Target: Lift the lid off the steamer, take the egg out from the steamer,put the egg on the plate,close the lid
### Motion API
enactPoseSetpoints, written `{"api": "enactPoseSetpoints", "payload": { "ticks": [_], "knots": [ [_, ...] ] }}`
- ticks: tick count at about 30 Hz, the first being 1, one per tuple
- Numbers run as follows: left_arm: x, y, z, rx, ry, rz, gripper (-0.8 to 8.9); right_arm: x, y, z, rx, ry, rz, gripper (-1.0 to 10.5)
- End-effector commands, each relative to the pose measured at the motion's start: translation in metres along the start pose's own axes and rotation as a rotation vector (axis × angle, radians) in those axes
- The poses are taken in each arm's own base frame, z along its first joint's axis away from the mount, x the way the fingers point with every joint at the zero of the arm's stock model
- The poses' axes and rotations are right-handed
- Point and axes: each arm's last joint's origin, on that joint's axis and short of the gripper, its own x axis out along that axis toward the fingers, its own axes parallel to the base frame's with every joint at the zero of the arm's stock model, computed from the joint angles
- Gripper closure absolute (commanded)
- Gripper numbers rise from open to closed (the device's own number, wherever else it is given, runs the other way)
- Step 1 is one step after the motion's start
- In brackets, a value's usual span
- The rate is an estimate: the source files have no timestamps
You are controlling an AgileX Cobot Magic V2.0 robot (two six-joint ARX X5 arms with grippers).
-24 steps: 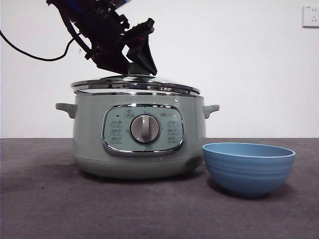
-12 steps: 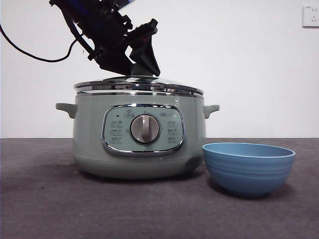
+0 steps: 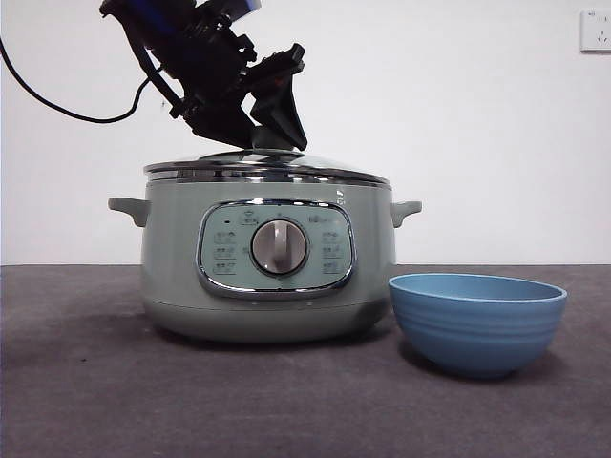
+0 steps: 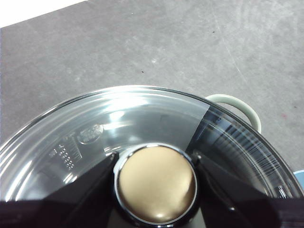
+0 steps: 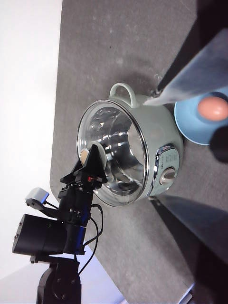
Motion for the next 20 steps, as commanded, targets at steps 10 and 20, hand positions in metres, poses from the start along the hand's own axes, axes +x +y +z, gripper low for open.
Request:
{"api": "enactPoseSetpoints", "payload": {
  "ticks": [10, 20],
  "knots": [
    [0.0097, -0.0012, -0.0002, 0.027, -0.013, -0.002, 8.22, -0.0006, 0.0002, 0.0007, 0.008, -0.008, 0.001, 6.3],
    [0.0103, -0.0010, 0.0010, 0.050, -0.030, 0.000, 8.22, -0.0006, 0.0002, 0.0007, 0.008, -0.008, 0.001, 6.3]
  ]
}}
